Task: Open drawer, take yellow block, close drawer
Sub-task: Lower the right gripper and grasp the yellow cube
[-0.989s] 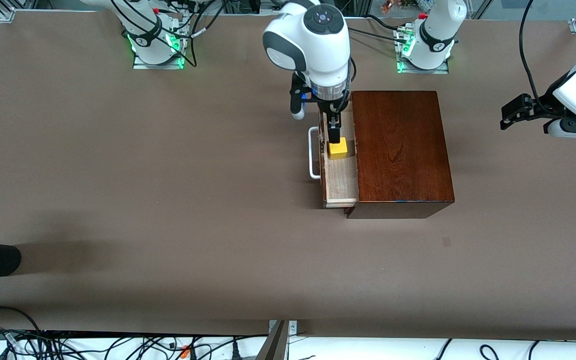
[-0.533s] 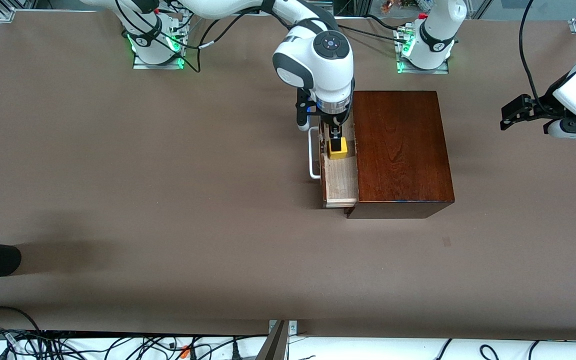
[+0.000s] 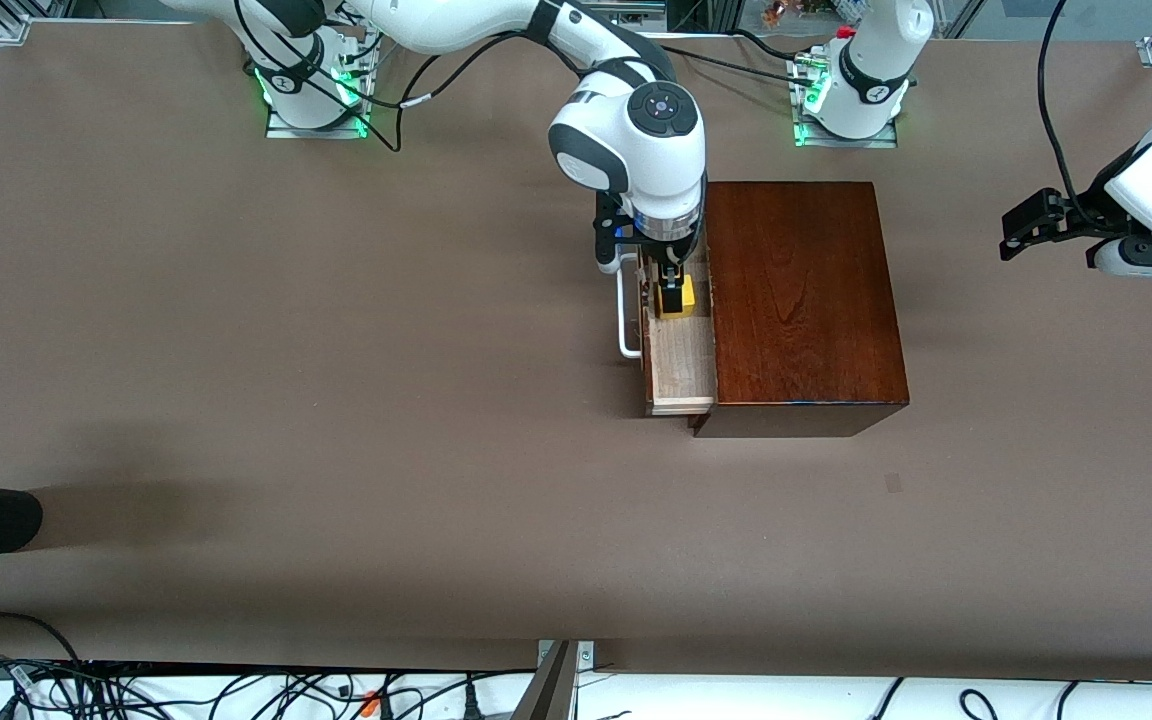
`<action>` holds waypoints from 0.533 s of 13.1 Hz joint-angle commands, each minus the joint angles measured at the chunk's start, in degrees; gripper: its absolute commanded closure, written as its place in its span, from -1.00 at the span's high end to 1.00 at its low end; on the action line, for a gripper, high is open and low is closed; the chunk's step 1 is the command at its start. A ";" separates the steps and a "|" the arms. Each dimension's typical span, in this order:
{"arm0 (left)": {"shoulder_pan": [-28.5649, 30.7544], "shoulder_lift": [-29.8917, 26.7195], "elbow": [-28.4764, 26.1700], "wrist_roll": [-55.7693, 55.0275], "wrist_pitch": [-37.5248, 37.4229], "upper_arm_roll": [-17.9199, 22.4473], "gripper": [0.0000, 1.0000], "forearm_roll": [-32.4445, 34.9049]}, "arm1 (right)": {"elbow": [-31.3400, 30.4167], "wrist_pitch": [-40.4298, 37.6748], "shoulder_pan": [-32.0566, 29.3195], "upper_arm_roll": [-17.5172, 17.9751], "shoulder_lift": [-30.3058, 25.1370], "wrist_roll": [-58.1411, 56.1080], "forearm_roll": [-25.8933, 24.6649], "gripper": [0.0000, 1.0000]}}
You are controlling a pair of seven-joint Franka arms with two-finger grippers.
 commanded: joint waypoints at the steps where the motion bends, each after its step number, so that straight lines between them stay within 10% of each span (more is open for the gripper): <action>1: 0.43 0.97 2.07 -0.10 -1.54 -0.60 1.00 0.91 | 2.09 0.47 0.83 -0.51 2.02 1.01 -1.29 0.91; 4: 0.43 0.97 2.07 -0.10 -1.54 -0.60 1.00 0.91 | 2.17 0.56 0.83 -0.51 2.03 0.92 -1.29 -0.39; 7: 0.43 0.97 2.07 -0.01 -1.54 -0.60 1.00 0.91 | 2.35 -0.22 0.83 -0.60 1.41 0.83 -1.20 -0.64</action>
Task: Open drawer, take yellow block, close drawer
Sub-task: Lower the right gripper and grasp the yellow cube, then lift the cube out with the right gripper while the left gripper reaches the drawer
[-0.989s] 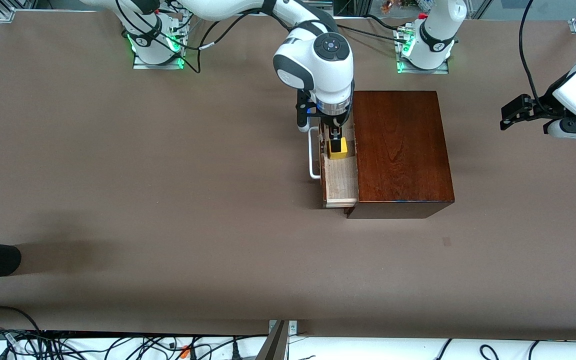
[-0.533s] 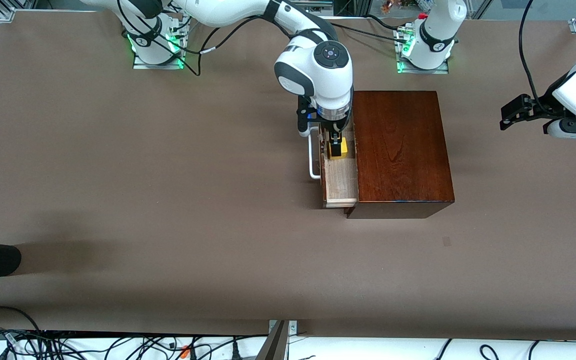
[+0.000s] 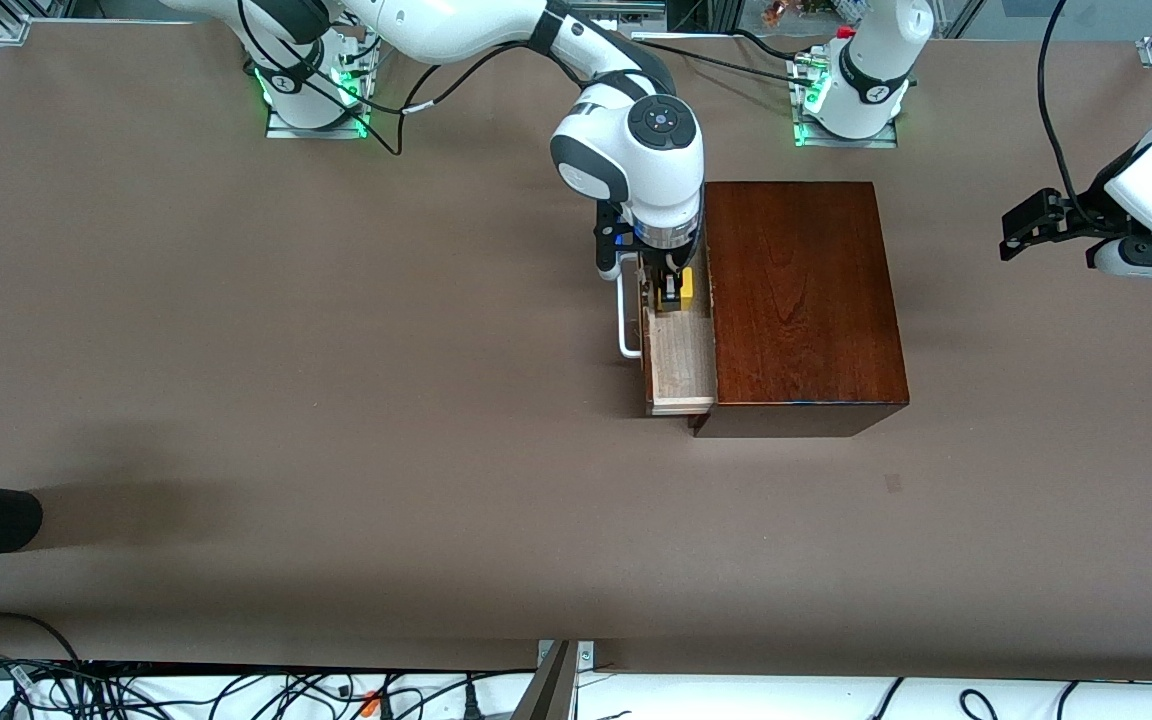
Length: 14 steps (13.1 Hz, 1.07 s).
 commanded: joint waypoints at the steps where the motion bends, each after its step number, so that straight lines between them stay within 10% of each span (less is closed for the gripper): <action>1: 0.42 0.96 2.05 -0.01 -1.54 -0.60 1.00 0.91 | 1.98 -2.40 0.81 -0.51 -0.08 0.83 -1.06 -0.64; 8: 0.51 0.87 2.05 0.16 -1.80 -0.60 1.00 0.74 | 8.66 -17.51 -0.50 0.98 -7.71 -0.91 1.13 -0.64; 14: -0.45 0.87 2.93 1.38 -4.26 -2.87 1.00 -0.14 | 5.16 -36.31 -11.73 0.45 -16.50 -43.30 2.10 -0.91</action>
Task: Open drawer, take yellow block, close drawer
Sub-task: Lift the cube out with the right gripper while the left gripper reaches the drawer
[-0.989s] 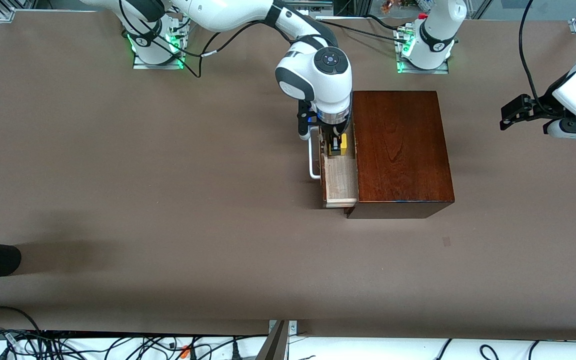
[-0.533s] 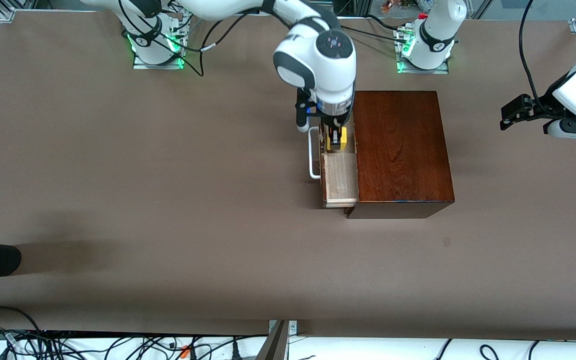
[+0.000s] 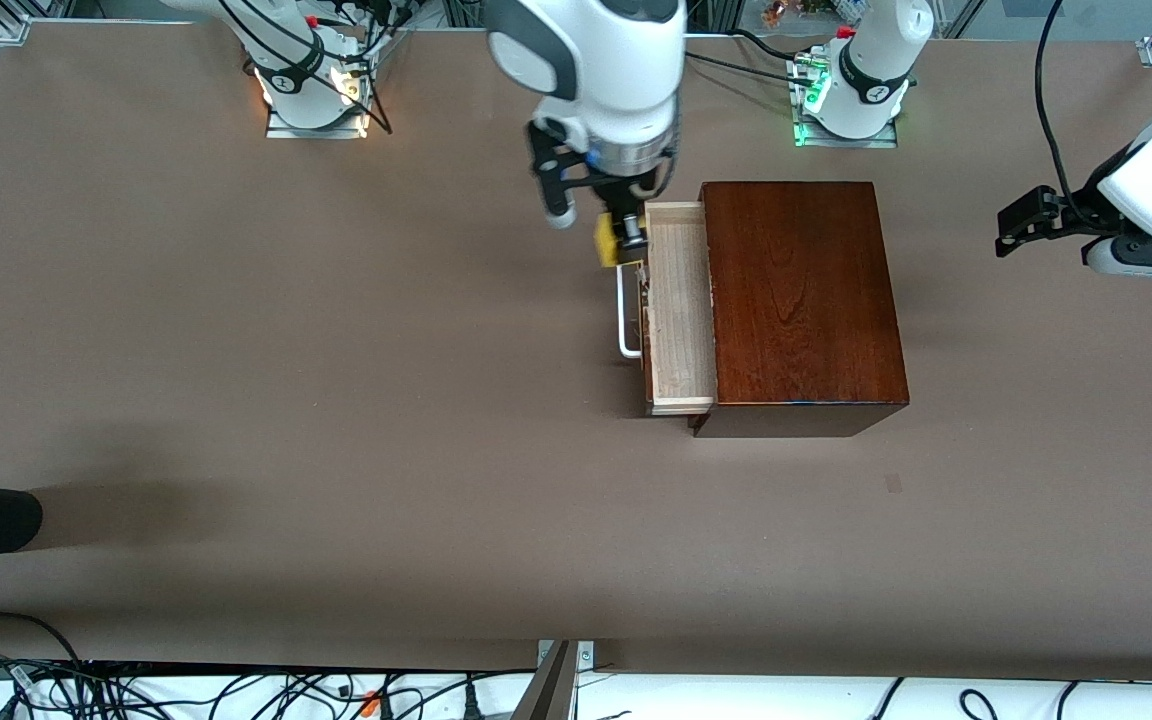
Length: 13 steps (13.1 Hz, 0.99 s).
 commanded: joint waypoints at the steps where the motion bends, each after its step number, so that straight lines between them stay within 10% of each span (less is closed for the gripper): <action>1: -0.50 0.92 2.97 2.80 -2.76 -1.84 1.00 -1.41 | -6.23 -4.36 -8.80 0.52 -6.37 -19.76 2.13 -0.92; 5: -3.66 2.50 4.91 5.81 -3.47 -7.89 1.00 -5.55 | -23.00 -2.10 -25.33 -1.67 -19.38 -51.31 8.63 -0.99; 7: -4.89 4.42 5.87 6.07 -2.86 -13.50 1.00 -5.55 | -30.66 1.41 -27.03 -9.63 -23.52 -69.22 10.91 -0.99; 9: -5.77 8.46 7.79 6.07 -1.72 -18.60 1.00 -5.29 | -35.51 5.63 -27.03 -18.43 -24.07 -86.37 15.04 -0.99; 13: -8.92 19.44 12.03 9.22 7.56 -26.00 1.00 -5.11 | -47.10 22.74 -27.29 -24.53 -21.08 -106.97 18.38 -0.99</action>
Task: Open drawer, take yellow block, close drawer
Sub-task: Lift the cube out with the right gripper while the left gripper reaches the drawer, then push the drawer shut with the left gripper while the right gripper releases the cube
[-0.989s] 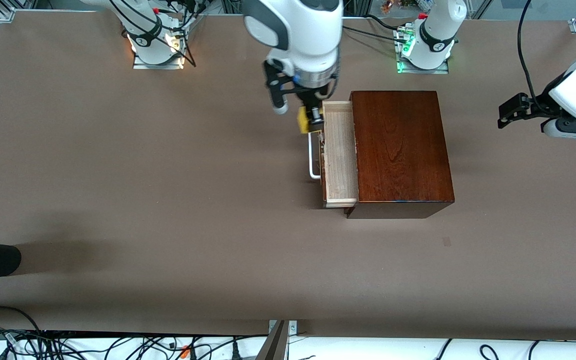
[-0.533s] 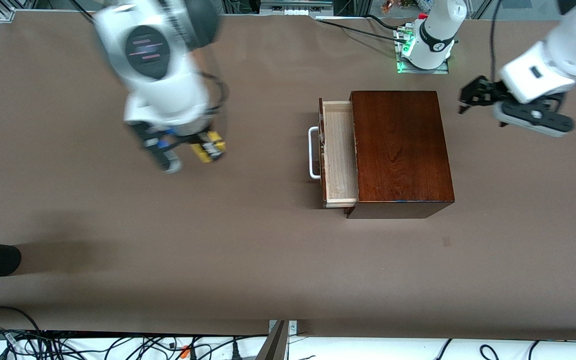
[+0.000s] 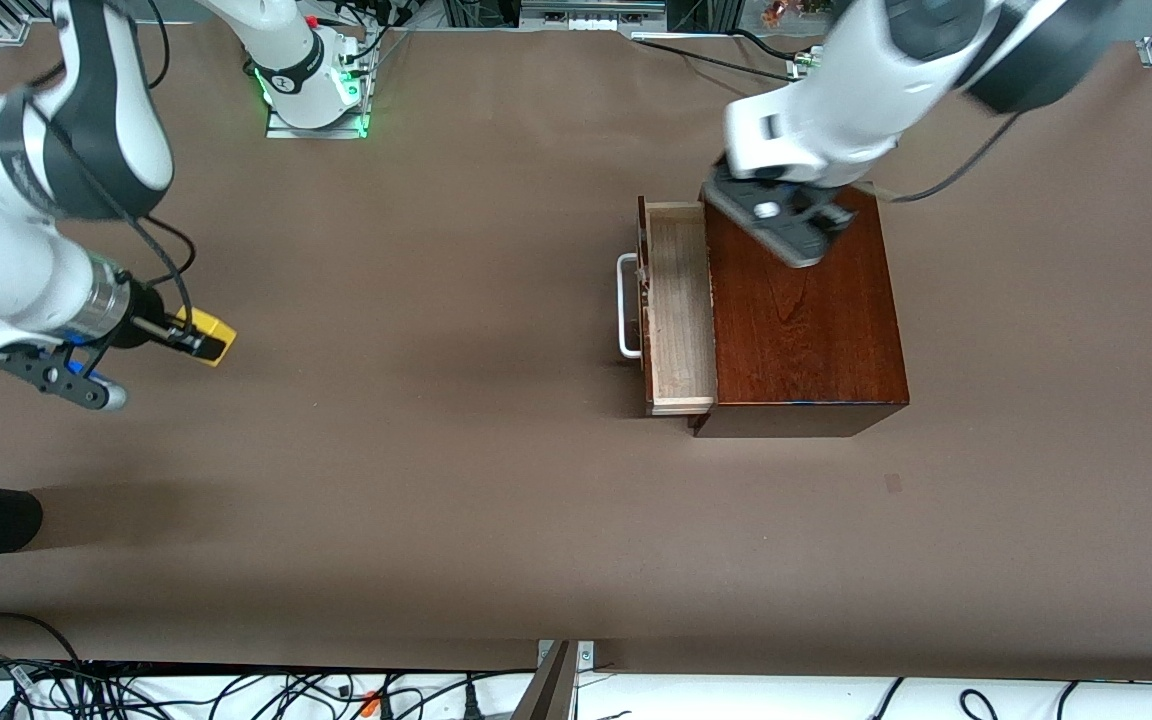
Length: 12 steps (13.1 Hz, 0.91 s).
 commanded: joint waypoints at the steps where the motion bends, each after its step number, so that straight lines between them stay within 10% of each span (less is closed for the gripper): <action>1: -3.51 8.36 4.50 5.76 6.95 -1.88 1.00 -0.15 | -7.74 9.37 0.17 -0.99 1.20 -10.37 3.31 -0.99; 7: -9.42 19.26 3.71 33.50 23.84 -2.06 1.00 0.11 | -8.01 20.89 0.43 -0.29 13.24 -19.45 11.66 -0.98; 12: -10.12 23.14 1.44 45.95 23.77 -1.89 1.00 8.70 | -7.66 25.03 1.13 0.94 17.13 -19.97 11.23 -0.98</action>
